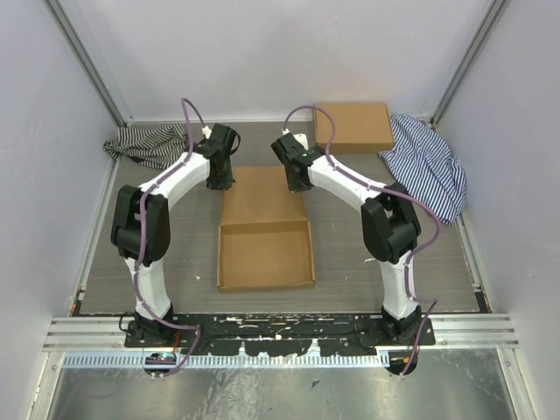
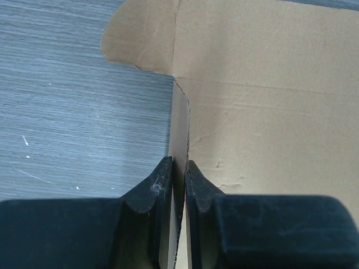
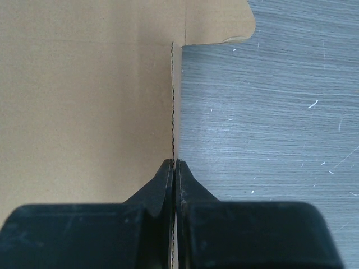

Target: Fold the paper box

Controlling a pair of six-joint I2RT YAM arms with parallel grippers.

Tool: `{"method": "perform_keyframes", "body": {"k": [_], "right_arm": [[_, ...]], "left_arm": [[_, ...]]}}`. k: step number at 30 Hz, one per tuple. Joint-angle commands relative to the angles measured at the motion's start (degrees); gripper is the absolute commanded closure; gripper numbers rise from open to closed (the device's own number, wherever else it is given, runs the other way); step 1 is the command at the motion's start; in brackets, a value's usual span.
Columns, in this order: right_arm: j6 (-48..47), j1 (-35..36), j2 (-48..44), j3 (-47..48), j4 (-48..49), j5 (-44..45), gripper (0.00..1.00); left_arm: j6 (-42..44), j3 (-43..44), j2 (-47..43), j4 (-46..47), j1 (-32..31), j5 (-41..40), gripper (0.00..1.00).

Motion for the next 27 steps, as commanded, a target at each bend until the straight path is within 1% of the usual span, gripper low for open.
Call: {"method": "perform_keyframes", "body": {"k": [1, 10, 22, 25, 27], "right_arm": [[3.6, 3.1, 0.7, 2.8, 2.7, 1.1, 0.99], [5.6, 6.0, 3.2, 3.1, 1.6, 5.6, 0.99], [9.1, 7.6, 4.9, 3.4, 0.7, 8.0, 0.99], [10.1, 7.5, 4.2, 3.3, 0.1, 9.2, 0.99], [10.6, 7.5, 3.1, 2.9, 0.1, 10.0, 0.96]], "left_arm": [[0.3, 3.4, 1.7, -0.9, -2.2, 0.2, 0.81], [0.3, 3.0, 2.8, -2.1, -4.1, -2.8, 0.81], [-0.6, 2.8, 3.9, -3.0, -6.1, -5.0, 0.82], [-0.4, 2.7, 3.4, -3.6, -6.2, -6.9, 0.83], [0.0, 2.3, 2.4, -4.0, -6.1, -9.0, 0.86]]}}
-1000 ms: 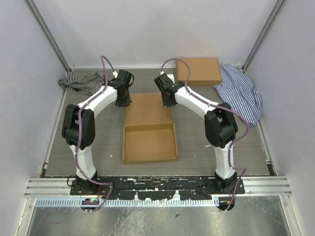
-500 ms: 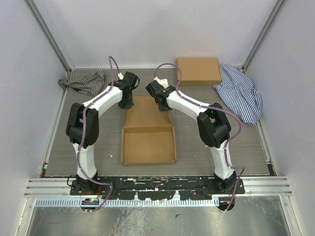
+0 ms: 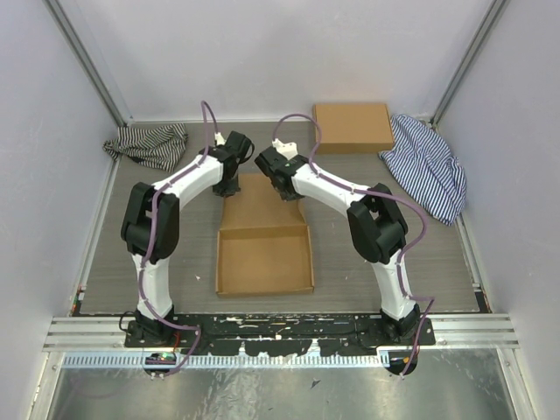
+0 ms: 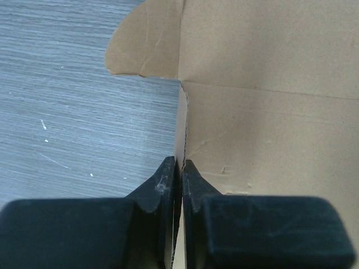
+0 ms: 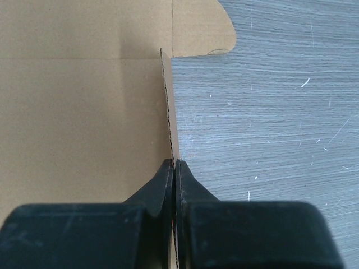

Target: Fold the paper box

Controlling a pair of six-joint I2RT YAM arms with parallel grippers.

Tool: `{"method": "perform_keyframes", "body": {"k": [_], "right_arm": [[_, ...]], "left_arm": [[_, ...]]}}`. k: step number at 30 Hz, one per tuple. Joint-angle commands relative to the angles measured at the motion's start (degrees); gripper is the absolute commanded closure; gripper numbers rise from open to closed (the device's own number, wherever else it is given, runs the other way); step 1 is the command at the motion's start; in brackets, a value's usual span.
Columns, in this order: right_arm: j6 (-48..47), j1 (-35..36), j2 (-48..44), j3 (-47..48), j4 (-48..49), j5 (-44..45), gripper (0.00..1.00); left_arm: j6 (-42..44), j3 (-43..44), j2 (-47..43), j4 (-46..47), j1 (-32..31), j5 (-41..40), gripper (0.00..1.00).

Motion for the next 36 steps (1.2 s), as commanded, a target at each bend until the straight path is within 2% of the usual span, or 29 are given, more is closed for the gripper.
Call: {"method": "perform_keyframes", "body": {"k": [1, 3, 6, 10, 16, 19, 21, 26, 30, 36], "right_arm": [[5.5, 1.6, -1.4, 1.2, 3.9, -1.3, 0.91], [5.7, 1.6, -3.0, 0.9, 3.9, -1.1, 0.79], [6.2, 1.3, -5.8, 0.1, 3.9, -1.2, 0.50], [6.3, -0.3, -11.8, -2.2, 4.8, -2.7, 0.31], [2.8, -3.7, -20.4, -4.3, 5.4, -5.7, 0.26], [0.4, -6.5, -25.9, -7.1, 7.9, -10.1, 0.25], [-1.2, -10.5, -30.2, -9.5, 10.2, -15.7, 0.24], [-7.9, -22.2, -34.6, -13.7, 15.4, -38.5, 0.21], [-11.8, -26.1, -31.6, -10.7, 15.2, -52.5, 0.20], [-15.7, -26.4, -27.3, -7.7, 15.6, -61.5, 0.20]], "left_arm": [[-0.9, 0.2, -1.8, 0.8, -1.5, -1.4, 0.91], [-0.5, -0.7, -3.5, 1.0, -1.5, -3.3, 1.00], [0.3, -2.9, -7.4, 2.2, -1.4, -6.4, 1.00], [3.1, -9.1, -13.7, 9.2, -1.4, -8.9, 1.00], [9.3, -26.1, -26.6, 30.2, -1.4, -8.0, 1.00], [10.4, -36.8, -33.5, 41.9, -1.4, -7.4, 1.00], [12.0, -43.0, -37.5, 50.3, -1.5, -5.2, 1.00], [14.0, -55.5, -46.3, 68.2, -1.5, 2.3, 1.00], [14.4, -60.2, -50.4, 75.0, -1.7, 7.6, 1.00], [14.6, -62.8, -55.6, 76.6, -2.1, 8.6, 1.00]]}}
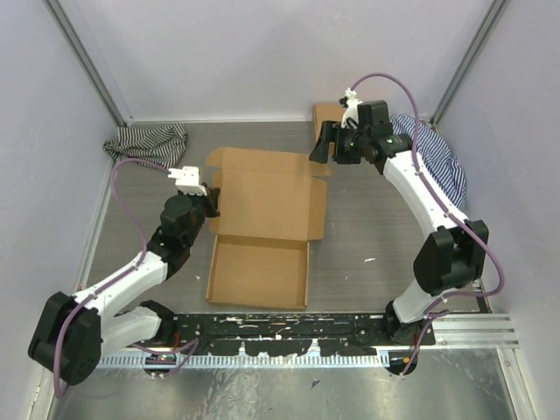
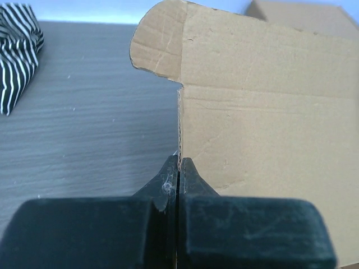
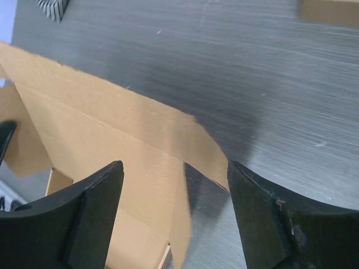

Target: Fold the paper box

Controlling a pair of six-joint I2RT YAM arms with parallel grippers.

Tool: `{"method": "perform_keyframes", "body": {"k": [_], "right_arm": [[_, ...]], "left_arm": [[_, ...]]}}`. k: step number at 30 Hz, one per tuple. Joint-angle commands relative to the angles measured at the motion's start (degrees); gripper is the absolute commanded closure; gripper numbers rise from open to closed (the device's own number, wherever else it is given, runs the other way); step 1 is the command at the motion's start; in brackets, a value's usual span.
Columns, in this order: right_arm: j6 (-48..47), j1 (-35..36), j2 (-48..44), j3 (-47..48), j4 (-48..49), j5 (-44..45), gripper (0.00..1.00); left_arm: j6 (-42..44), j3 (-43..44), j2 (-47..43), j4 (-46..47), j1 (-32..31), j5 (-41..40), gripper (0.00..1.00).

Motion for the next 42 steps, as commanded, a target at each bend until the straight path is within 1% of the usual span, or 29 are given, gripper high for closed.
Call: {"method": "perform_keyframes", "body": {"k": [1, 9, 14, 18, 22, 29, 33, 36, 38, 39, 42], "right_arm": [[-5.6, 0.5, 1.8, 4.2, 2.7, -12.0, 0.20], [-10.3, 0.5, 2.8, 6.1, 1.7, -7.4, 0.20], [-11.7, 0.2, 1.6, 6.1, 1.9, -3.1, 0.20], [-12.6, -0.9, 2.6, 6.3, 2.2, -1.8, 0.20], [-13.3, -2.3, 4.2, 6.4, 3.3, -5.2, 0.21], [-15.5, -3.1, 7.8, 6.9, 4.3, -18.1, 0.23], [-15.7, -3.1, 8.8, 7.4, 4.4, -22.1, 0.26], [-16.0, -3.2, 8.9, 7.3, 4.1, -24.1, 0.31], [-16.1, -3.2, 8.7, 7.1, 3.7, -25.3, 0.38], [-16.1, -3.1, 8.6, 6.9, 3.5, -26.0, 0.42], [-16.1, -3.2, 8.3, 6.5, 2.6, -26.8, 0.66]], "left_arm": [[1.0, -1.1, -3.8, 7.6, -0.5, 2.4, 1.00], [1.0, -2.0, -7.1, 6.8, -0.8, 2.4, 1.00], [1.3, -2.2, -7.9, 6.6, -0.9, 2.3, 1.00], [1.3, -2.2, -8.2, 7.0, -0.9, 3.2, 1.00], [1.2, -2.4, -8.6, 7.1, -1.0, 3.6, 1.00], [1.1, -2.3, -8.5, 7.1, -1.0, 3.7, 1.00], [1.1, -2.4, -8.6, 7.1, -1.0, 3.7, 1.00], [1.1, -2.6, -8.5, 7.1, -1.0, 3.2, 1.00], [1.1, -2.5, -8.4, 7.0, -1.0, 3.0, 1.00], [1.1, -2.4, -8.2, 6.9, -1.0, 2.9, 1.00], [1.0, -1.9, -8.0, 6.1, -1.0, 2.5, 1.00]]}}
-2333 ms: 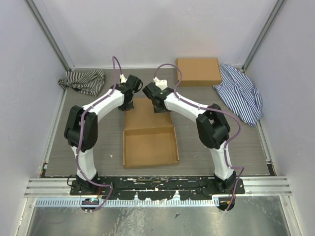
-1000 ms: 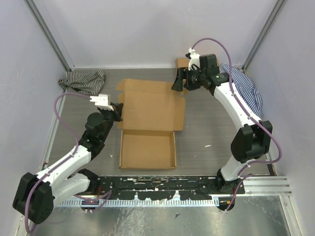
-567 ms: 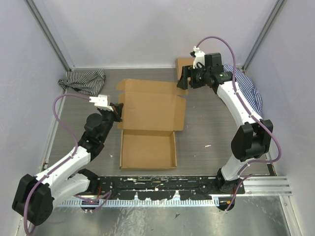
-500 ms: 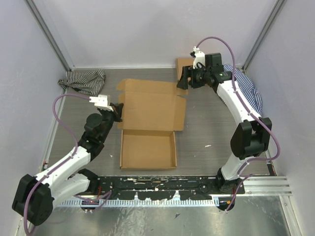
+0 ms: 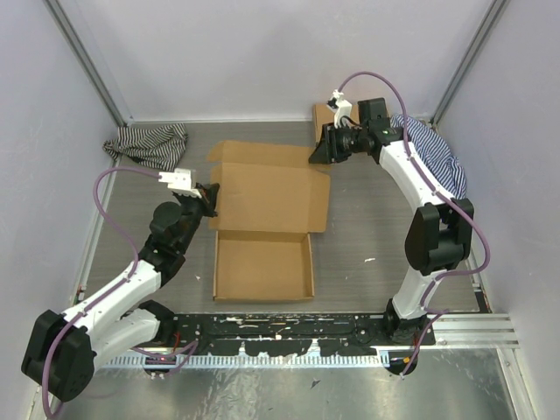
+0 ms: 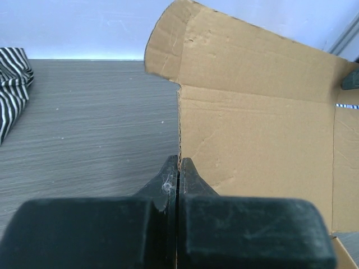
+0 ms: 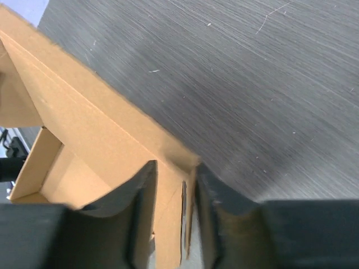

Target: Fold the paper box

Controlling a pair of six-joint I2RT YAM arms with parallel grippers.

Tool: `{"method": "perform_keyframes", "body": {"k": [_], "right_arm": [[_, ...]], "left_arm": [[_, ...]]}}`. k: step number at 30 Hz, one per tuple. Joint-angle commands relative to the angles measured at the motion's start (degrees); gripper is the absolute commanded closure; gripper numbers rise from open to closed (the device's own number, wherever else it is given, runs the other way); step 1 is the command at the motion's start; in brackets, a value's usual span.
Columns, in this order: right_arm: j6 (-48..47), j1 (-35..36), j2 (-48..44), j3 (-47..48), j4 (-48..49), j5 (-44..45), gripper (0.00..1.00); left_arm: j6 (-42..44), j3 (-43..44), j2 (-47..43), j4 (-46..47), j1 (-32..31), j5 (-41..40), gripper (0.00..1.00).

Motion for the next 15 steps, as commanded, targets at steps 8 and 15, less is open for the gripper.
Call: {"method": "perform_keyframes", "body": {"k": [8, 15], "right_arm": [[-1.0, 0.1, -4.8, 0.5, 0.4, -4.8, 0.97], [-1.6, 1.5, -13.4, -4.9, 7.2, -1.9, 0.99]], "left_arm": [[-0.3, 4.7, -2.1, -6.9, -0.3, -2.2, 0.80], [-1.1, 12.2, -7.5, -23.4, -0.2, -2.6, 0.54]]}}
